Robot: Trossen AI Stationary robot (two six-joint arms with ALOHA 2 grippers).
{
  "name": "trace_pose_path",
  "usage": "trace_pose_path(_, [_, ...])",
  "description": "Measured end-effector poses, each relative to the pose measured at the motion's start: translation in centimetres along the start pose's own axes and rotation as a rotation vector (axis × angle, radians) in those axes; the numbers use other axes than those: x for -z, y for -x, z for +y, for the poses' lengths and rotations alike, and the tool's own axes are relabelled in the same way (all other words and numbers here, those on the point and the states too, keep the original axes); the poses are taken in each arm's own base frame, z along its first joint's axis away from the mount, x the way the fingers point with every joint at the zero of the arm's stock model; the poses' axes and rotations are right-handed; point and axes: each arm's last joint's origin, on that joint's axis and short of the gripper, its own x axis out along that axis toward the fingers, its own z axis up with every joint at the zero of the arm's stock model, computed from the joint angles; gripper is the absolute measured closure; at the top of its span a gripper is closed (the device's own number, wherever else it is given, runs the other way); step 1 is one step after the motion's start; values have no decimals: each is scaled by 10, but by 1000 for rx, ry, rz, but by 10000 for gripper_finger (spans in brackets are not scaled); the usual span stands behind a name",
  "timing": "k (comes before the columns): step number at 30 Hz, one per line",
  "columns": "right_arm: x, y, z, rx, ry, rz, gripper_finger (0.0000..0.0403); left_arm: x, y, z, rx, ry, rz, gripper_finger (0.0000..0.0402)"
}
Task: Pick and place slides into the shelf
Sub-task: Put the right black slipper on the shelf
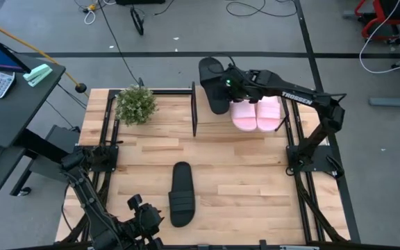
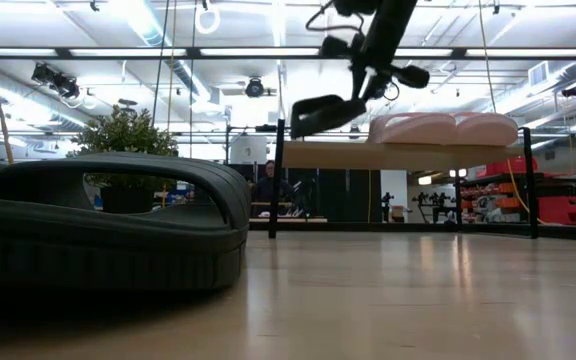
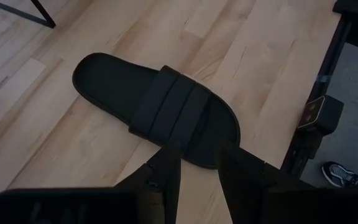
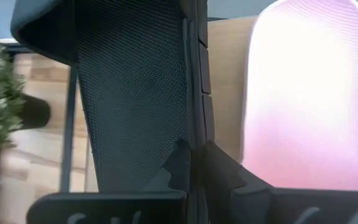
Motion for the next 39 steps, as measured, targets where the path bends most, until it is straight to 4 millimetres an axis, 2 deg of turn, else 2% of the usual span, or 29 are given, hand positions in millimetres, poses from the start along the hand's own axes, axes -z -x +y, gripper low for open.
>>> trace_pose_path(12, [-2, -20, -4, 79, 28, 37, 380, 0, 0, 0, -1, 0, -11, 294])
trace_pose_path(33, [0, -20, -8, 128, 70, 60, 379, -1, 0, 0, -3, -8, -17, 294])
trace_pose_path(39, [0, -20, -9, 144, 77, 48, 366, -1, 0, 0, -3, -8, -17, 294])
